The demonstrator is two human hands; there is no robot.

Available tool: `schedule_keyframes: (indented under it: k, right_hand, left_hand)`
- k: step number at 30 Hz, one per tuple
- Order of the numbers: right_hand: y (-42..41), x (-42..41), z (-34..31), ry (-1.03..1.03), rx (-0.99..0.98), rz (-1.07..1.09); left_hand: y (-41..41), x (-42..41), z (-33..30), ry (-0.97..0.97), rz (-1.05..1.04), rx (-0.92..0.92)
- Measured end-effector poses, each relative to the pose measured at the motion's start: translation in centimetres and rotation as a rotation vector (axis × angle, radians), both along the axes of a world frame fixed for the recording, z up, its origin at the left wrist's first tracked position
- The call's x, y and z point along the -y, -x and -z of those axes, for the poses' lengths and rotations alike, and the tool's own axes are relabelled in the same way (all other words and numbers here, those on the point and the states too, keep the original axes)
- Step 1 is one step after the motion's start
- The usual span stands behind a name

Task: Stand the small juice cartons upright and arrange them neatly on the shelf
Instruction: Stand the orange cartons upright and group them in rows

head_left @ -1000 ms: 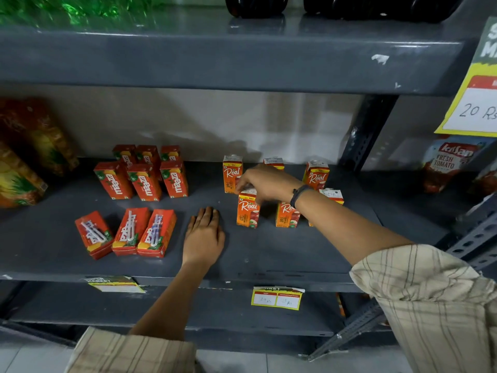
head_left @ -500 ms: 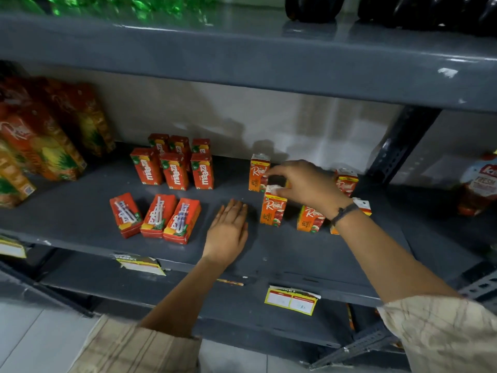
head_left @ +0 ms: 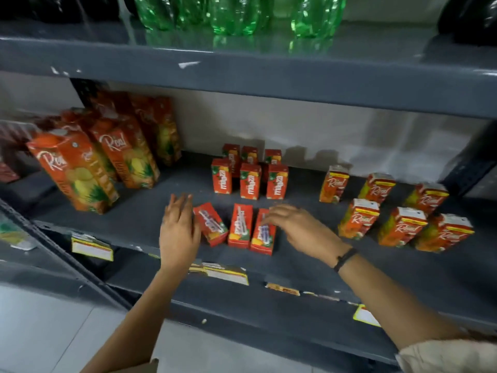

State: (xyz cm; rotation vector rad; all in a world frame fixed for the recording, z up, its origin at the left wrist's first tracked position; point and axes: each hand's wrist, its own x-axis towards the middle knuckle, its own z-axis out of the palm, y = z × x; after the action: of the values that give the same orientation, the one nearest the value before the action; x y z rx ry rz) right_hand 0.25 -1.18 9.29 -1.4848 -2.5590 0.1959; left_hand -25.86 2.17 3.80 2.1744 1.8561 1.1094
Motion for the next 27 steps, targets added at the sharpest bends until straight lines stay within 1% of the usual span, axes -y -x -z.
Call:
schedule_keyframes:
  k: [3,7,10,13,15,16,17,19,20,21,22,24,27]
  right_hand:
    - [1.8,-0.9,1.5,-0.002,0.208,-0.026]
    - [3.3,-1.7,2.3,-0.066,0.395,-0.015]
    - [3.8,-1.9,2.4,-0.066,0.445,-0.005]
    - [3.2,-1.5,2.2,-0.067,0.409,0.033]
    - [2.5,-1.1,2.3,-0.109,0.327,0.148]
    - [2.3,-0.9,2.3,-0.144,0.235,0.263]
    - [2.2,-0.8,2.4,-0.176,0.090,0.419]
    - [2.6,-0.8,2.3,-0.226,-0.300,0.754]
    - [3.0,-0.9,2.3,-0.247,-0.469,0.882]
    - [3.4,-1.0,2.3,-0.267,-0.585,0.976]
    - [3.9,-1.0,2.6,-0.270,-0.655,1.050]
    - [5.0,-1.1,3.0,-0.229,-0.717,1.133]
    - [6.0,-0.9,3.5,-0.162,-0.695,1.107]
  left_hand:
    - [3.0,-2.5,1.1,0.104,-0.001,-0.092]
    - [4.3,-6.1,1.8,0.254,0.095,-0.233]
    - [4.2,-7.6,2.8,0.334,0.188,-0.333]
    - [4.2,-8.0,3.8,0.365,0.224,-0.349]
    - [4.2,-8.2,4.3,0.349,0.225,-0.334]
    - [4.3,-8.2,4.4,0.346,0.225,-0.324]
    - [4.2,-8.3,4.4,0.339,0.226,-0.315]
    - [4.3,-8.3,4.5,0.321,0.227,-0.305]
    - [4.4,-8.4,4.5,0.320,0.226,-0.302]
    - [4.4,-8.4,4.5,0.318,0.225,-0.299]
    - [4.4,-8.4,4.5,0.312,0.226,-0.294]
    - [4.4,-8.3,4.5,0.290,0.229,-0.282]
    - [4.5,-8.3,4.5,0.280,0.229,-0.273]
